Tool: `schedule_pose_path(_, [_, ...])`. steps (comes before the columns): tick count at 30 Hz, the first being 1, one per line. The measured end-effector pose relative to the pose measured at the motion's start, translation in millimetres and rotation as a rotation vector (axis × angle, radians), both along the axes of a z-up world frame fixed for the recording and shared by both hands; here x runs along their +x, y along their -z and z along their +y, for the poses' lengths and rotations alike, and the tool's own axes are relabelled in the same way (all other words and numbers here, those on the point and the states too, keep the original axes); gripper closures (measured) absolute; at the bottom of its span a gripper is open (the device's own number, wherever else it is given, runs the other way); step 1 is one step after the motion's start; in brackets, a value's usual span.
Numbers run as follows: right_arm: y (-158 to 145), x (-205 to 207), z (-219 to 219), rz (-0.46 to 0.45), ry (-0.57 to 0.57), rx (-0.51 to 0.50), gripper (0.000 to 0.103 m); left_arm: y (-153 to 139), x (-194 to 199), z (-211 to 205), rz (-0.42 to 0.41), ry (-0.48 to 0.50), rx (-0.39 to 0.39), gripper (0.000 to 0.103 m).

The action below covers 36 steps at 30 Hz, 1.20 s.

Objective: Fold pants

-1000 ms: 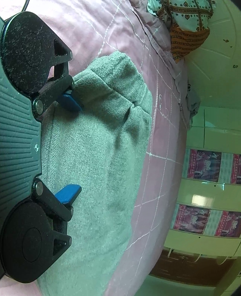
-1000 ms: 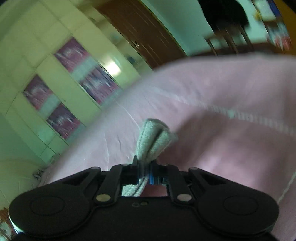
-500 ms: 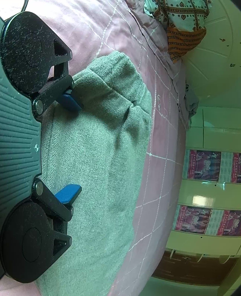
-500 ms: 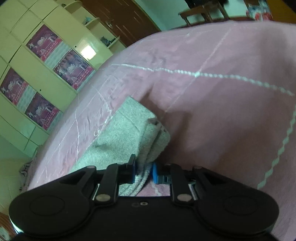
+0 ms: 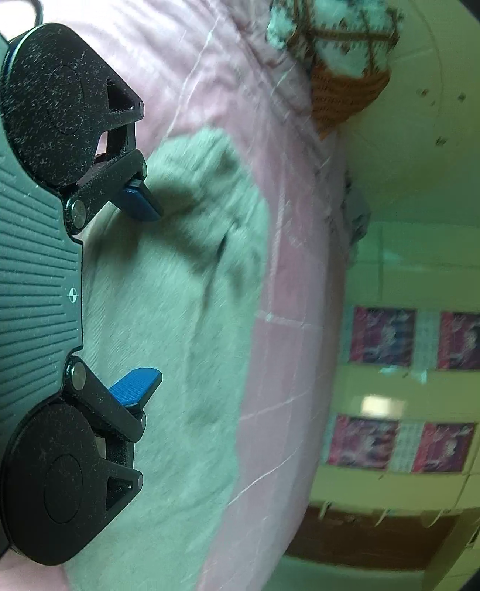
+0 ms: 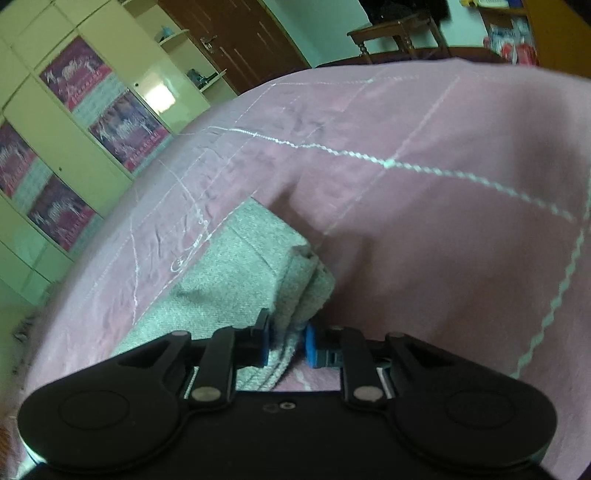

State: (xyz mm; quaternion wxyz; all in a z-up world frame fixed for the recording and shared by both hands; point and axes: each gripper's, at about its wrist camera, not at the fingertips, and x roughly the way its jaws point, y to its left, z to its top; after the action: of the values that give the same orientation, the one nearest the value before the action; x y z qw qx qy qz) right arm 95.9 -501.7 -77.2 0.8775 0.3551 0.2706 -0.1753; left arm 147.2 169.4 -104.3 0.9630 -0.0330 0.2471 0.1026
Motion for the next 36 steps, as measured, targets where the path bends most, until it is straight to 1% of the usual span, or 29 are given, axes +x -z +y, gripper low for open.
schedule_pose_path(2, [-3,4,2,0.007,0.002,-0.006,0.084,-7,-6,7,-0.047,-0.035,-0.007,0.017])
schedule_pose_path(4, [-1,9,3,0.024,0.008,-0.002,0.084,-13,-13,18,-0.08,-0.108,-0.007,0.017])
schedule_pose_path(5, [1,8,3,0.028,0.009,0.0,0.083,-16,-17,27,-0.087,-0.159,-0.027,0.017])
schedule_pose_path(6, [1,7,3,0.024,0.012,0.003,0.081,-17,-20,38,-0.088,-0.191,-0.067,0.017])
schedule_pose_path(7, [1,4,4,0.014,0.017,0.005,0.078,-16,-23,51,-0.087,-0.216,-0.132,0.017])
schedule_pose_path(8, [2,1,5,0.004,0.019,0.005,0.077,-15,-27,63,-0.089,-0.235,-0.202,0.022])
schedule_pose_path(9, [2,-2,6,-0.007,0.018,0.001,0.076,-13,-30,76,-0.095,-0.249,-0.272,0.032])
schedule_pose_path(10, [4,-6,9,-0.021,0.021,-0.006,0.074,-10,-32,84,-0.093,-0.255,-0.323,0.051])
schedule_pose_path(11, [5,-9,10,-0.034,0.029,-0.005,0.073,-8,-32,92,-0.086,-0.257,-0.369,0.057])
schedule_pose_path(12, [5,-11,10,-0.051,0.04,0.005,0.068,-5,-30,97,-0.08,-0.252,-0.404,0.057])
schedule_pose_path(13, [4,-12,10,-0.064,0.046,0.001,0.058,-1,-25,100,-0.078,-0.238,-0.434,0.058])
schedule_pose_path(14, [4,-12,10,-0.07,0.048,-0.006,0.056,0,-21,102,-0.079,-0.218,-0.462,0.058])
schedule_pose_path(16, [3,-10,11,-0.067,0.034,-0.017,0.052,4,-12,101,-0.079,-0.201,-0.473,0.058])
schedule_pose_path(17, [2,-8,12,-0.061,0.03,-0.026,0.051,8,-5,99,-0.047,-0.201,-0.45,0.058])
schedule_pose_path(18, [2,-7,14,-0.056,0.025,-0.035,0.049,12,8,97,0.04,-0.219,-0.393,0.061])
schedule_pose_path(19, [1,-5,15,-0.051,0.019,-0.043,0.047,19,16,97,0.092,-0.212,-0.377,0.065])
schedule_pose_path(20, [1,-4,15,-0.048,0.014,-0.048,0.046,20,16,101,0.077,-0.215,-0.396,0.069])
schedule_pose_path(21, [1,-3,15,-0.046,0.009,-0.05,0.045,17,14,102,0.047,-0.22,-0.407,0.071])
schedule_pose_path(22, [1,-2,15,-0.047,0.006,-0.051,0.044,10,8,101,-0.017,-0.217,-0.403,0.072])
schedule_pose_path(23, [1,-3,15,-0.048,0.006,-0.05,0.044,6,4,98,-0.055,-0.209,-0.379,0.073])
schedule_pose_path(24, [1,-4,15,-0.052,0.007,-0.046,0.044,8,8,94,-0.044,-0.207,-0.333,0.073])
schedule_pose_path(25, [1,-4,14,-0.057,0.007,-0.039,0.044,15,16,94,0.006,-0.217,-0.333,0.072])
schedule_pose_path(26, [2,-5,13,-0.062,0.008,-0.033,0.044,22,20,98,0.034,-0.222,-0.36,0.07])
schedule_pose_path(28, [4,-4,11,-0.067,0.009,-0.021,0.044,22,20,102,0.038,-0.217,-0.375,0.066])
schedule_pose_path(30, [4,-4,11,-0.067,0.008,-0.02,0.043,19,15,102,0.038,-0.231,-0.355,0.05])
schedule_pose_path(32, [4,-5,11,-0.071,0.008,-0.016,0.043,14,6,103,0.027,-0.269,-0.339,0.031])
schedule_pose_path(33, [4,-5,11,-0.075,0.009,-0.011,0.043,10,0,103,0.014,-0.292,-0.336,0.028])
schedule_pose_path(35, [4,-8,10,-0.088,0.024,-0.008,0.044,5,-13,102,-0.019,-0.318,-0.333,0.028])
schedule_pose_path(36, [2,-12,10,-0.095,0.05,-0.023,0.044,1,-19,98,-0.036,-0.329,-0.316,0.028])
